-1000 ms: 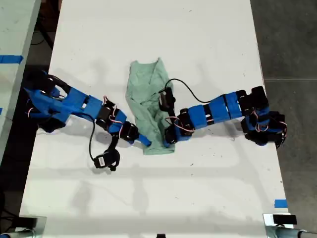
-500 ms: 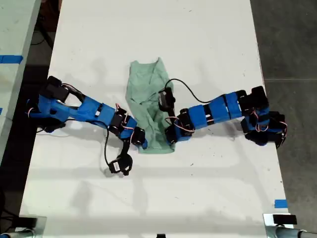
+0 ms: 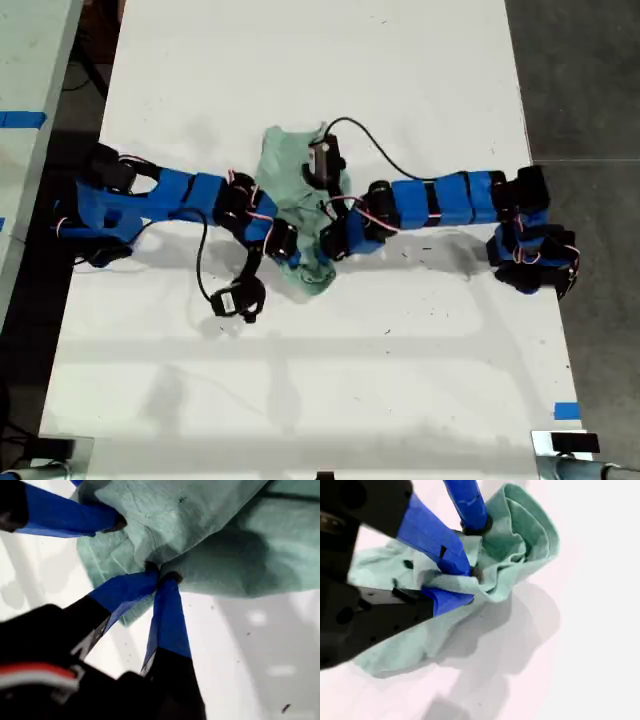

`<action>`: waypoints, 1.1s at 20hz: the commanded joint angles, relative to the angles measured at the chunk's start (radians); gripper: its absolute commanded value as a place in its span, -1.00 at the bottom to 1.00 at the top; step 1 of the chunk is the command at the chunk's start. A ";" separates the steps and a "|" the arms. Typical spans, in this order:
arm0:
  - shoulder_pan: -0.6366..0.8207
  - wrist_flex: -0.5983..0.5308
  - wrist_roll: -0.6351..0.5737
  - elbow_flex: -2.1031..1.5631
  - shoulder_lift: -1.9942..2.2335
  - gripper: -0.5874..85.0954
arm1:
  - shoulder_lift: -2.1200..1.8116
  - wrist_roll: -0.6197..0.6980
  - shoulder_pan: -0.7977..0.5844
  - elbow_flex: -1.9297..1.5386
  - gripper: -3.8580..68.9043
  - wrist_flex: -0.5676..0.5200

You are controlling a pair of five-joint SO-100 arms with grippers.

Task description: Fold t shirt

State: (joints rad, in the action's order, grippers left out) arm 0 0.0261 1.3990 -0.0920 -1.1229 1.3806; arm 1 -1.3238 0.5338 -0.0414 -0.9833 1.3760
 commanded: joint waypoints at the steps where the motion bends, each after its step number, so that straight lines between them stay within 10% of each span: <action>1: 0.247 0.097 -0.103 0.052 0.181 -0.99 | -0.176 0.146 -0.202 0.054 -0.84 0.003; 7: 0.758 0.097 -0.374 0.000 -0.025 -0.99 | -0.072 0.383 -0.549 0.029 -0.84 -0.098; 14: 0.801 0.166 -0.414 0.081 -0.210 -0.29 | 0.083 0.428 -0.623 0.098 -0.39 -0.014; 22: 0.732 0.195 -0.333 -0.247 0.572 -0.41 | -0.410 0.296 -0.598 -0.081 -0.44 0.344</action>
State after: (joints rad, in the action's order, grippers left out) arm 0 0.8360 1.5984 -0.4863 -1.2916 1.6659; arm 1 -1.4864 0.8974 -0.6504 -1.0002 1.6122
